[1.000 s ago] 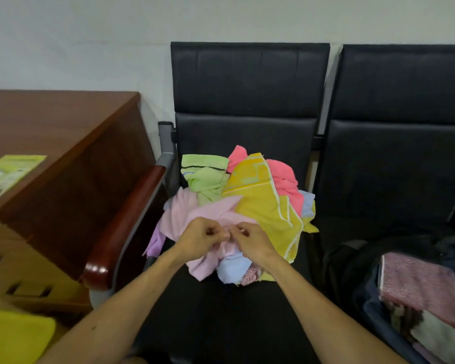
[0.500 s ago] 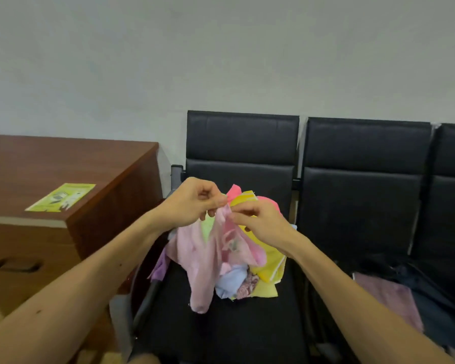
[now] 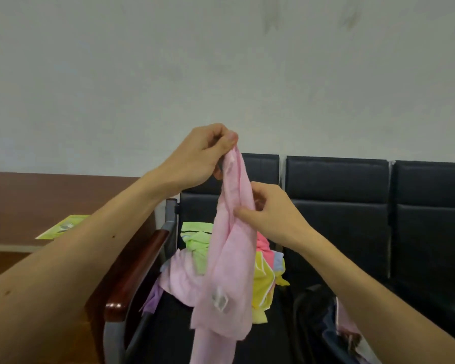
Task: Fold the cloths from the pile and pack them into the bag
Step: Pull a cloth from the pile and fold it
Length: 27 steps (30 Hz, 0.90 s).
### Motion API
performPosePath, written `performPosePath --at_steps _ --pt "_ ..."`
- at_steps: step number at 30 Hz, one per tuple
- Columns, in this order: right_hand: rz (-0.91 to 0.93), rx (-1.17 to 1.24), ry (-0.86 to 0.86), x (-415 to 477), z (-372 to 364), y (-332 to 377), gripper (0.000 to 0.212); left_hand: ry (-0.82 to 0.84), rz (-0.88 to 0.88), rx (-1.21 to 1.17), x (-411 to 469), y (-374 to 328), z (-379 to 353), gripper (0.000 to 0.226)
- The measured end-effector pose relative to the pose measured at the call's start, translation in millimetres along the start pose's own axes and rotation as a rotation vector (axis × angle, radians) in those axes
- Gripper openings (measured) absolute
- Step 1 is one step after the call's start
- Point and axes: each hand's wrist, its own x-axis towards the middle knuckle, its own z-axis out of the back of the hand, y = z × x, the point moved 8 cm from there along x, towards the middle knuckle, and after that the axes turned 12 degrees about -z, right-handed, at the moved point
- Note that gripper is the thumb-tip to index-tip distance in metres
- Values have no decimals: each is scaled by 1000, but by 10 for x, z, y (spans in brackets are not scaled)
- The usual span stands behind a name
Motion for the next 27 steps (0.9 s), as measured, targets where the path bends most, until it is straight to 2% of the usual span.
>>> performPosePath --at_steps 3,6,9,11,12,14,17,19,21,22,23,26,27 --pt "-40 -150 -114 -63 66 -91 5 -108 -6 15 49 -165 80 31" --pt "-120 -377 -164 -112 110 -269 16 -244 45 23 51 -144 208 34" --pt "-252 -575 -181 -167 249 -571 18 -341 102 55 -24 -88 286 34" --pt "-339 -557 -261 -189 490 -714 21 -355 123 112 -95 -56 275 34" --pt "-382 -471 -309 -199 640 -761 23 -348 140 122 -137 -37 242 33" --pt "-423 -228 -388 -194 910 -795 23 -321 191 92 -220 84 149 33" --pt "-356 5 -456 -210 1150 -624 17 -276 310 -3 -373 301 2 37" --pt "-296 30 -470 -233 1243 -446 15 -223 410 -175 -479 393 -139 48" --pt "-251 -8 -423 -227 1253 -291 16 -119 507 -344 -573 426 -304 70" --pt "-231 -20 -398 -225 1252 -214 16 -67 507 -367 -604 403 -349 75" --pt "-208 -26 -382 -226 1252 -144 16 -26 453 -363 -620 370 -367 68" --pt "-114 -94 -365 -256 1303 45 14 157 269 -239 -660 330 -355 20" --pt "-93 -121 -335 -267 1308 85 12 241 251 -203 -699 348 -352 22"
